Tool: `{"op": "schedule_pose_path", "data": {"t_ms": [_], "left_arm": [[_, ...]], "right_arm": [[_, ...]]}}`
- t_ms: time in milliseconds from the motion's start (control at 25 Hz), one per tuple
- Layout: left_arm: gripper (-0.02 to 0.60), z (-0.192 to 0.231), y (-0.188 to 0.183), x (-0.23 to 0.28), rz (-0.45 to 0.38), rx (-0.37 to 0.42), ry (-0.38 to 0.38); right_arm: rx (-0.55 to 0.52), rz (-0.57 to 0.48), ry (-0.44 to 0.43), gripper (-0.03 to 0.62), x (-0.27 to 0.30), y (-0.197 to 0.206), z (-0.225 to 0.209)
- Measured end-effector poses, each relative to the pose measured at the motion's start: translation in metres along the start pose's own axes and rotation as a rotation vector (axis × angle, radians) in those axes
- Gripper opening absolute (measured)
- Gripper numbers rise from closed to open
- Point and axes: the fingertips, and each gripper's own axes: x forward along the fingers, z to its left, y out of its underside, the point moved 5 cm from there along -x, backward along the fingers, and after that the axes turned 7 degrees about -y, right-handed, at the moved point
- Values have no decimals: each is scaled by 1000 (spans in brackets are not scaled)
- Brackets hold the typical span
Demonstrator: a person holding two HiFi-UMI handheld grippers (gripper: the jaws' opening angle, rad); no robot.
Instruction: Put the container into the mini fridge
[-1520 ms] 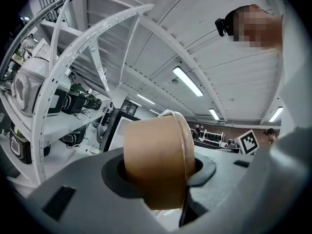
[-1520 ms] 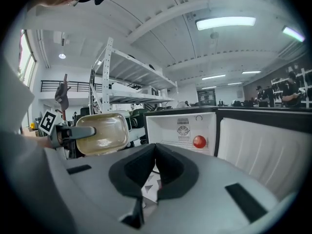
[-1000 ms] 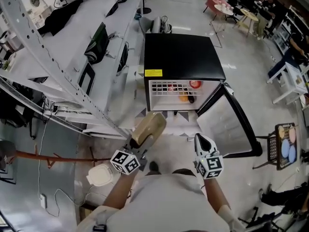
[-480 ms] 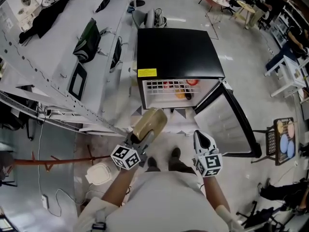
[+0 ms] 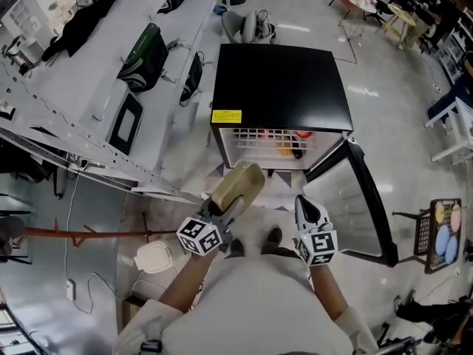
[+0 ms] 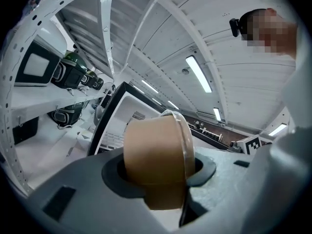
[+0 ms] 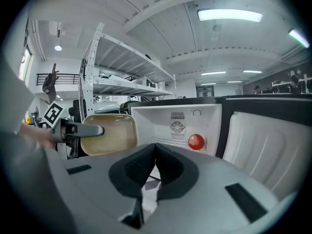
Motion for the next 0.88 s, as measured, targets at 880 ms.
{"op": "schedule_pose_path", "data": {"t_ms": [880], "left_arm": [[181, 82, 46, 137, -241, -632, -158]], "right_arm": [[-114, 53, -137, 6, 45, -19, -35]]}}
